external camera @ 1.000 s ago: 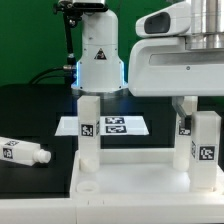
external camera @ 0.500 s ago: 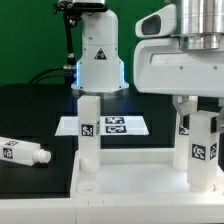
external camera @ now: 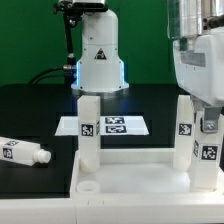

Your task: Assemble desk

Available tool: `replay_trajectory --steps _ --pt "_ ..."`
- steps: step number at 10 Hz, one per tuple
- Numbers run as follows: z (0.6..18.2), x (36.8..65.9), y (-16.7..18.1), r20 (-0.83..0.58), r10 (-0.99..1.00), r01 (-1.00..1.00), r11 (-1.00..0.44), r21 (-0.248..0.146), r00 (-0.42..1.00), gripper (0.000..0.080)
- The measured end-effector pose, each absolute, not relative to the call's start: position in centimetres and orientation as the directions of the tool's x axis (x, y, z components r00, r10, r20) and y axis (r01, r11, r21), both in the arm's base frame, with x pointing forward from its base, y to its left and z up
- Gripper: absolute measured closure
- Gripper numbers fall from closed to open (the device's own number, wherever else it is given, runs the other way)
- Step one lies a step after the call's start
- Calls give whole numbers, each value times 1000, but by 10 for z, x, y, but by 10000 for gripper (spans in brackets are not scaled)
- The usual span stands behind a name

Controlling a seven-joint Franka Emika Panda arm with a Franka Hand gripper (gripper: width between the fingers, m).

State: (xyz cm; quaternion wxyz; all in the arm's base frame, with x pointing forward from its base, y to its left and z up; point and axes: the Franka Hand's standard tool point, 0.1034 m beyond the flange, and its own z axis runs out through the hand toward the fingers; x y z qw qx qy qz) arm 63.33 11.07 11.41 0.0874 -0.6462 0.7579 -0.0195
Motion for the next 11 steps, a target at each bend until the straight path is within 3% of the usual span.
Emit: replay_trajectory --steps 1,2,3,4,5,6,8,10,11 --pt "113 633 111 -104 -986 -978 148 -144 -134 514" --pt "113 633 111 -94 -993 -985 85 -150 -71 334" --pt "114 634 110 -58 -991 -980 -110 -168 121 215" --pt "113 633 114 -29 -950 -937 -303 -173 312 215" --pt "113 630 120 -16 -876 -866 -474 -161 483 163" --pt "113 632 119 -15 -874 -864 -477 -165 485 154" --pt "113 632 116 21 -781 -769 -619 -157 624 154" --pt "120 640 108 98 -510 -495 -857 -143 855 151" --pt "112 637 107 125 -394 -379 -917 -127 911 151"
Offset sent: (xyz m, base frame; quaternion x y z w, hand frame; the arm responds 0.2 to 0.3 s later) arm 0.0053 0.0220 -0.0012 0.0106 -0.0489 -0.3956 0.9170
